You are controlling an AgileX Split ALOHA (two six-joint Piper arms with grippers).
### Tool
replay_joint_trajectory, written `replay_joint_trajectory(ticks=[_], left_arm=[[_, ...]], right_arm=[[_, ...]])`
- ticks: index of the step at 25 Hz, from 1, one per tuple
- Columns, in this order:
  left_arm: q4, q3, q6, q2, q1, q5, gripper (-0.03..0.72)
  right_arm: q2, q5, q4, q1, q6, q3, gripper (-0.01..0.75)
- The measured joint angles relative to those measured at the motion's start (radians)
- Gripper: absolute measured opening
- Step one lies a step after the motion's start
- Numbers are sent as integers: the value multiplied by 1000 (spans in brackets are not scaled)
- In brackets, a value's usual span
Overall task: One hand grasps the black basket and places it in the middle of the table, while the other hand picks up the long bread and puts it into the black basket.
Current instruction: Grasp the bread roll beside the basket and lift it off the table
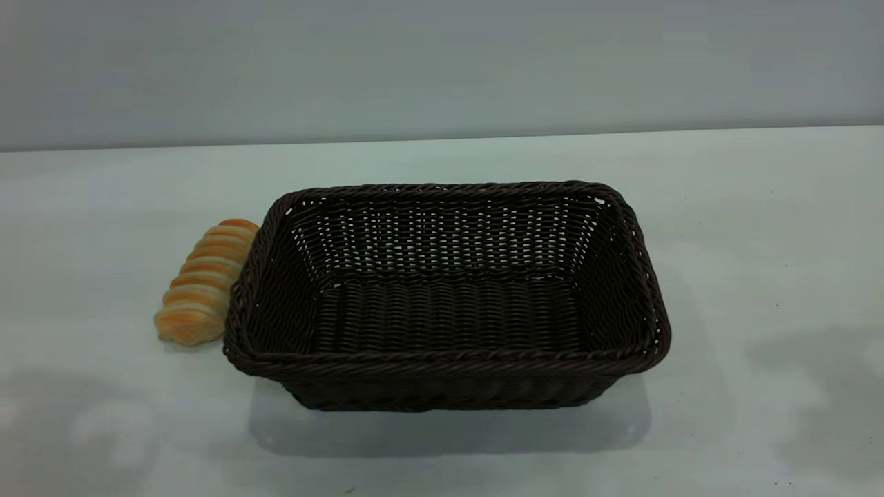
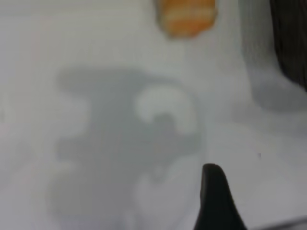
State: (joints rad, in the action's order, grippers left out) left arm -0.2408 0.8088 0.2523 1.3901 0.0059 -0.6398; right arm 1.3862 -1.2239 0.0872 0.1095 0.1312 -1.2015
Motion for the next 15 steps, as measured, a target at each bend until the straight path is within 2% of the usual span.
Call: replay_joint_trajectory(ticks=[3, 8, 15], left_arm=[[-42, 89, 83, 157, 0, 28, 485], [-97, 223, 313, 389, 0, 58, 485], [-138, 309, 592, 595, -3, 206, 485]], right_arm=[[-31, -1, 2, 28, 0, 0, 527], [-36, -3, -2, 32, 0, 2, 527], [-36, -3, -2, 32, 1, 40, 527]])
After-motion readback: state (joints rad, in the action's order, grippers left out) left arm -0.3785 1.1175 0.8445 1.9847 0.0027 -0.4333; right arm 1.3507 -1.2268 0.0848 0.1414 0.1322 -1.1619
